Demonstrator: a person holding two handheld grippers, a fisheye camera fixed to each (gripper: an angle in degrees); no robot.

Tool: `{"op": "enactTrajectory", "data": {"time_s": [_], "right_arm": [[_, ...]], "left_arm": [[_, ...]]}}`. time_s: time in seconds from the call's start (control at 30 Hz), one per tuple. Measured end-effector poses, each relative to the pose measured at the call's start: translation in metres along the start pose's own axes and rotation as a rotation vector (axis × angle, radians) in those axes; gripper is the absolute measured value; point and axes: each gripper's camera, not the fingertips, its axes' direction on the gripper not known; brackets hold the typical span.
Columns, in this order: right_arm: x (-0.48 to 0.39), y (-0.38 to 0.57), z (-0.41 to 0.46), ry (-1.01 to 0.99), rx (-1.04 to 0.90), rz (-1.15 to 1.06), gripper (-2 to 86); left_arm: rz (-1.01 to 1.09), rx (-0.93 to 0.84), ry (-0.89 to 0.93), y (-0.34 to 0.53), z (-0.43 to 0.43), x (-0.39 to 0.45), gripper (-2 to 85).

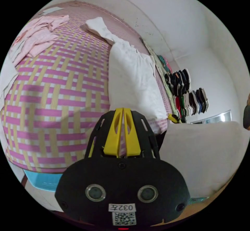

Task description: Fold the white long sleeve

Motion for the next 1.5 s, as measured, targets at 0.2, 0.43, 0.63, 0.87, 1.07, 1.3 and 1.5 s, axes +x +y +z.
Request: {"op": "enactTrajectory", "data": {"time_s": [0.2, 0.43, 0.63, 0.87, 1.07, 1.3, 1.5], "right_arm": [[-0.03, 0.004, 0.034, 0.058, -0.061, -0.072, 4.3], [-0.053, 0.033, 0.05, 0.12, -0.064, -0.148, -0.5], [-0.04, 0.084, 0.056, 0.125, -0.122, -0.144, -0.7], [-0.039, 0.108, 0.07, 0.14, -0.263, -0.143, 1.5], [-0.083, 0.045, 0.047, 0.173, -0.108, -0.291, 4.7], [-0.161, -0.08, 0.108, 0.107, -0.017, -0.517, 4.6], [-0.264, -0.208, 0.185, 0.231, -0.061, -0.753, 5.5]], "left_arm": [[0.098, -0.153, -0.097, -0.029, 0.067, 0.038, -0.9], [0.224, -0.293, -0.274, -0.017, 0.085, 0.055, -0.9], [0.238, -0.358, -0.294, 0.019, 0.071, 0.06, -0.9], [0.145, -0.424, -0.281, 0.032, 0.067, 0.06, -0.9], [0.205, -0.316, -0.285, -0.02, 0.077, 0.119, -0.9], [0.391, -0.53, -0.424, -0.093, 0.22, 0.235, -0.9], [0.39, -0.69, -0.601, -0.084, 0.304, 0.276, -1.0]]}}
